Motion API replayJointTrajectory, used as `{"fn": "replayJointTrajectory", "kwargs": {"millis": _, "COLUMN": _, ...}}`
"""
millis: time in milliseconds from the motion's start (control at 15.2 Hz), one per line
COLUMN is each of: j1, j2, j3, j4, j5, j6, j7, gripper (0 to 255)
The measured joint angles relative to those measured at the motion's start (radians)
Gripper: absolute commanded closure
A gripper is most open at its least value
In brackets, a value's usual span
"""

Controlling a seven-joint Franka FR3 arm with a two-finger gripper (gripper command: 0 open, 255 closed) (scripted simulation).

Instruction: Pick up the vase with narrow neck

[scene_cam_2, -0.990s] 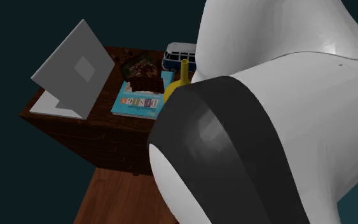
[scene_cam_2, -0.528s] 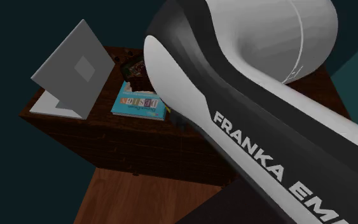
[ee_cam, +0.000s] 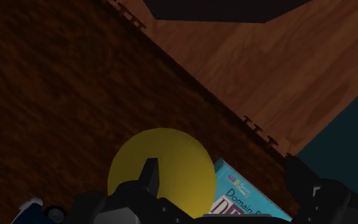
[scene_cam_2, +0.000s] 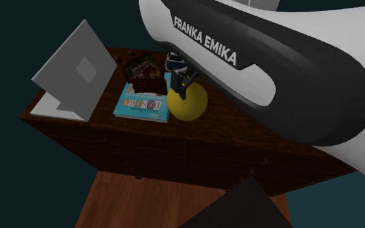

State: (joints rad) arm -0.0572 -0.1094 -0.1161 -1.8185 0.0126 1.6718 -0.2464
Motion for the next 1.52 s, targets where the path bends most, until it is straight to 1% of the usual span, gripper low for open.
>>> {"fn": "replayJointTrajectory", "kwargs": {"millis": 462, "j1": -0.029, "j2": 0.297, "j3": -0.027, "j4": 0.382, "j5": 0.015, "j6": -0.082, "j7": -0.088, "gripper": 0}}
{"fn": "replayJointTrajectory", "kwargs": {"millis": 594, "j1": -0.043, "j2": 0.403, "j3": -0.03, "j4": 0.535, "j5": 0.023, "j6": -0.127, "j7": -0.11, "gripper": 0}}
{"fn": "replayJointTrajectory", "kwargs": {"millis": 660, "j1": -0.047, "j2": 0.439, "j3": -0.03, "j4": 0.588, "j5": 0.026, "j6": -0.143, "j7": -0.116, "gripper": 0}}
{"fn": "replayJointTrajectory", "kwargs": {"millis": 792, "j1": -0.05, "j2": 0.459, "j3": -0.03, "j4": 0.6, "j5": 0.027, "j6": -0.136, "j7": -0.121, "gripper": 0}}
{"fn": "replayJointTrajectory", "kwargs": {"millis": 1188, "j1": -0.047, "j2": 0.447, "j3": -0.03, "j4": 0.507, "j5": 0.025, "j6": -0.055, "j7": -0.123, "gripper": 0}}
{"fn": "replayJointTrajectory", "kwargs": {"millis": 1254, "j1": -0.047, "j2": 0.446, "j3": -0.03, "j4": 0.502, "j5": 0.025, "j6": -0.05, "j7": -0.123, "gripper": 255}}
{"fn": "replayJointTrajectory", "kwargs": {"millis": 1518, "j1": -0.047, "j2": 0.446, "j3": -0.03, "j4": 0.497, "j5": 0.025, "j6": -0.045, "j7": -0.123, "gripper": 255}}
